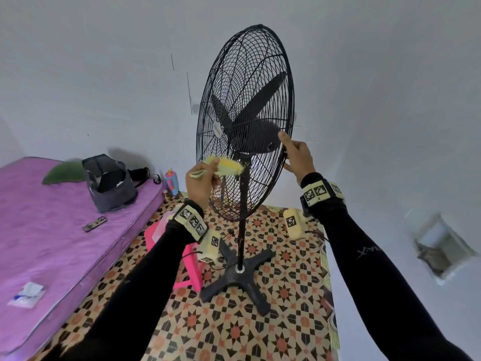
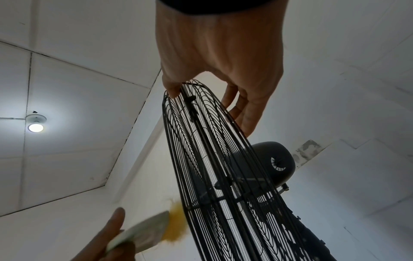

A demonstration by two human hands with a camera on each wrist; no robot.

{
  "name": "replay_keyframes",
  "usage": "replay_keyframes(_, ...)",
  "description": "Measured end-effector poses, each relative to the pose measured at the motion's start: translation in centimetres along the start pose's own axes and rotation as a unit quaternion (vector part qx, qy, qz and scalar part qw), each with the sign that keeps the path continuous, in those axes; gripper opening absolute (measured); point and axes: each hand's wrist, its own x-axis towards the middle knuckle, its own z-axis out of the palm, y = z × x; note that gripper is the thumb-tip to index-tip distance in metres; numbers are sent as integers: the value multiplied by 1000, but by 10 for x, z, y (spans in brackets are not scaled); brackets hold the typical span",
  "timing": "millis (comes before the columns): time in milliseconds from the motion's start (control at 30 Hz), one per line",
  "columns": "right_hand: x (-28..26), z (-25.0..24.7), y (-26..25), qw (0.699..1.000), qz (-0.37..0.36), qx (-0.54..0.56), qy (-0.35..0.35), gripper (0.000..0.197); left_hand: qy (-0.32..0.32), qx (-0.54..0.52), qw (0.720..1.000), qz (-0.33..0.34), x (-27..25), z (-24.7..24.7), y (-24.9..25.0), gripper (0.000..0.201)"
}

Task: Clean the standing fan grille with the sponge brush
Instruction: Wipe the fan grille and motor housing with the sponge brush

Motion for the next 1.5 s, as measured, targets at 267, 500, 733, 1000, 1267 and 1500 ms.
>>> replay_keyframes(267,0,-3,2,1000,6,13,11,72,-219,2,973,-67,-11,15,17,41)
replay_keyframes(500,-1,3,3,999,0,17,44,70,-226,-18,965,-133,4,9,15,45)
replay_keyframes(733,-5,2,-4,999,0,-12,48,66,-257,-96,951,-145,34,-7,14,16)
replay_keyframes(1000,3,18,-7,991,-6,-36,125,56,-350,-110,910,-194,76,-16,14,19)
replay_keyframes(1267,13,49,-39,936,-102,-138,308,60,-354,-51,926,-123,131,-31,10,25)
replay_keyframes(1500,25,81,-58,871,-92,-234,421,68,-443,-67,892,-61,213,-47,15,13)
